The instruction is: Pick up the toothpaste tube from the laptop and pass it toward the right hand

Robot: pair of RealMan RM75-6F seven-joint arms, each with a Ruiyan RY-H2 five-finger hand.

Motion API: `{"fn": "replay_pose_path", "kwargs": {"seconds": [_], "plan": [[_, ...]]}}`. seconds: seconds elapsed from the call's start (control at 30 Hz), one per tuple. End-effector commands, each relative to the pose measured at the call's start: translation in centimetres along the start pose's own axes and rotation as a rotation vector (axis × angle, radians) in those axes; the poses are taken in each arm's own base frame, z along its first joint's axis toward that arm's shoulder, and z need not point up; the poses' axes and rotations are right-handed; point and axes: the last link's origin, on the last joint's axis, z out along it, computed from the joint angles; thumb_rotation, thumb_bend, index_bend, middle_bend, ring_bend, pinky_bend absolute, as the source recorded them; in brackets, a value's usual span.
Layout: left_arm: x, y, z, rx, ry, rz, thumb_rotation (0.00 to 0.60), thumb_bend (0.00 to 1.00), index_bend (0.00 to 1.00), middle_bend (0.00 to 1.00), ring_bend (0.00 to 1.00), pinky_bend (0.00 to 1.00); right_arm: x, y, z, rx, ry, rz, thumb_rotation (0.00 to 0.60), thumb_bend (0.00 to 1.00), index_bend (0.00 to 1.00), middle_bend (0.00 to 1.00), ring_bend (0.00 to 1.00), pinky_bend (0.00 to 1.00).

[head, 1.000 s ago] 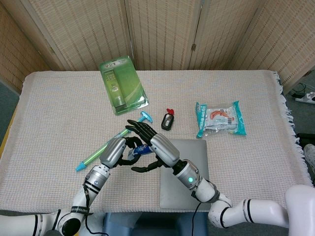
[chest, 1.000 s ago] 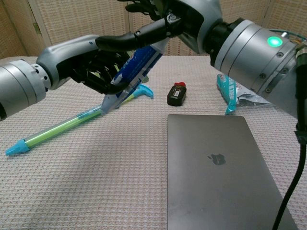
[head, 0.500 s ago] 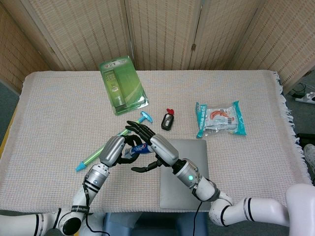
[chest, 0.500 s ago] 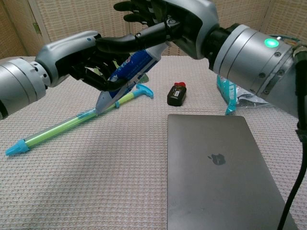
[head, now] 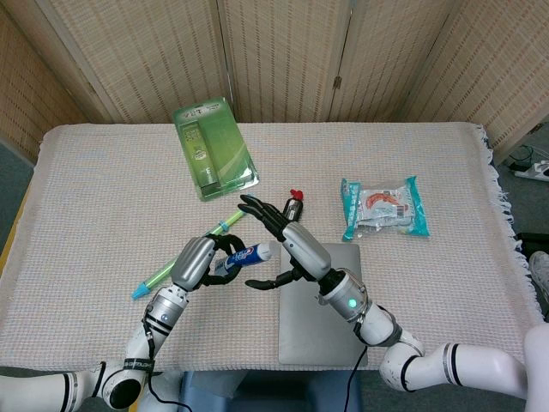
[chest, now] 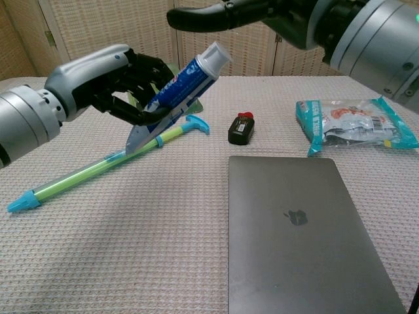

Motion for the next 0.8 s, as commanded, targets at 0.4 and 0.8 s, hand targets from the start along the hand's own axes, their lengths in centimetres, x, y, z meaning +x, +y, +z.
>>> {"fn": "replay_pose_path", "kwargs": {"seconds": [0.4,0.8], "plan": [[-0.7,-5.5,-0.8,0.153,-0.14,0.514,0.6,0.86,0.64,0.72,0.55,0.32,4.8,0.7,-3.1,-0.061,0.025,-0.196,0.499,0.22,0.0,0.0,0.0,0.0],[-1.3,-5.3,-1.6,0.261,-0.253,0.571,0.6,0.61,0.07,0.26,0.16,0.19,8.5,1.9,-6.7,-0.159,0.051,-0.382,0.499,0.22,0.0,0.0,0.0,0.0]]}}
